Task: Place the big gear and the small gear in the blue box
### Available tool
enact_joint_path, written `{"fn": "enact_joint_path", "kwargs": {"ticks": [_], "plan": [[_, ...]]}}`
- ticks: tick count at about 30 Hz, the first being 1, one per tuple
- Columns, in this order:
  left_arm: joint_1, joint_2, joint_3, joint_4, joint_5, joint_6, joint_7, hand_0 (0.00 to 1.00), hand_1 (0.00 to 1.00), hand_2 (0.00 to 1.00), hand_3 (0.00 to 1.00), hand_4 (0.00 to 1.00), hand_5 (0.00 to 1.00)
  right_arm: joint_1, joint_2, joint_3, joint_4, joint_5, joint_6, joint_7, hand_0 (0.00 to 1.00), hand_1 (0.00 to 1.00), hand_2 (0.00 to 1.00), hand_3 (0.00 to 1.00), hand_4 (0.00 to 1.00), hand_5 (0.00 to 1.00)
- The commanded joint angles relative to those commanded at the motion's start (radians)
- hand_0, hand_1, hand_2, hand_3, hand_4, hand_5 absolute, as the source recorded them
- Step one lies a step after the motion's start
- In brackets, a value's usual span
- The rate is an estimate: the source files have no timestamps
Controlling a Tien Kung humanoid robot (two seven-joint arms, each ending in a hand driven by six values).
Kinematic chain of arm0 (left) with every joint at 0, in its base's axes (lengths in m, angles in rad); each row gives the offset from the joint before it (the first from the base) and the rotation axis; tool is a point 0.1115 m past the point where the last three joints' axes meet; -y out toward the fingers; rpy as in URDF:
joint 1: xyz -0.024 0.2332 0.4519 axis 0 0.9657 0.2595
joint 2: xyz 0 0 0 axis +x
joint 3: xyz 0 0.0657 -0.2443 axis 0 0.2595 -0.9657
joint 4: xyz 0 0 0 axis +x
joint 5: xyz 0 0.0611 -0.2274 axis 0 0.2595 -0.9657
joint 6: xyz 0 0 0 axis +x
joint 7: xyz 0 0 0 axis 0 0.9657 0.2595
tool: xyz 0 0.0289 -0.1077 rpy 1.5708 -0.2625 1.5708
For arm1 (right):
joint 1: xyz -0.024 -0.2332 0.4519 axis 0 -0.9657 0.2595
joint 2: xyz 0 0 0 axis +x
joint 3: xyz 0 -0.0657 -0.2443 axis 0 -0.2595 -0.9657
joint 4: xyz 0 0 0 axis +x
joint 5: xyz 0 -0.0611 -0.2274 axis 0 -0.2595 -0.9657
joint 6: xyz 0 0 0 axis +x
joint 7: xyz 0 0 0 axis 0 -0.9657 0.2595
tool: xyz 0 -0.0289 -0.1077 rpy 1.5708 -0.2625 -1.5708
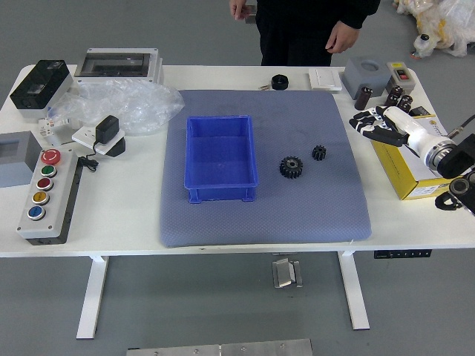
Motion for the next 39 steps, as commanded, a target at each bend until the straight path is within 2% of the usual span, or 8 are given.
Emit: {"fn": "enact_joint_path", "kwargs": {"ticks": [3,7,18,24,39], "plan": [[-0.001,0.0,-0.001,0.0,0.001,0.0,0.0,0.862,0.833,0.818,0.837,0.7,0.299,0.022,0.006,-0.021,-0.018,-0.06,0.008,0.004,0.725,0.664,0.791,0.783,0.692,0.703],[-0.001,0.0,0.001,0.0,0.0,0.0,0.0,0.863,0.833,0.818,0.837,0.7,0.301,0.069,0.029,-0.06,-0.062,-0.216,0.015,0.015,0.725,0.664,0.791,0.783,0.692,0.703],[-0.003,-0.005,0.0,0.0,0.003,-0.001,0.001,0.863,0.833,0.818,0.837,0.7,0.302,0.149,0.109,-0.089,-0.15,-0.644,-0.032,0.037,0.725,0.664,0.791,0.783,0.692,0.703],[-0.003,-0.006,-0.001,0.0,0.004,-0.001,0.002,0.863,0.833,0.818,0.837,0.7,0.301,0.172,0.144,-0.131,-0.168,-0.803,-0.037,0.041,0.725,0.664,0.791,0.783,0.692,0.703],[-0.003,-0.008,0.004,0.0,0.006,-0.001,0.002,0.863,0.833,0.818,0.837,0.7,0.301,0.172,0.195,-0.187,-0.173,-0.774,-0.011,0.041,0.725,0.664,0.791,0.783,0.692,0.703]]}}
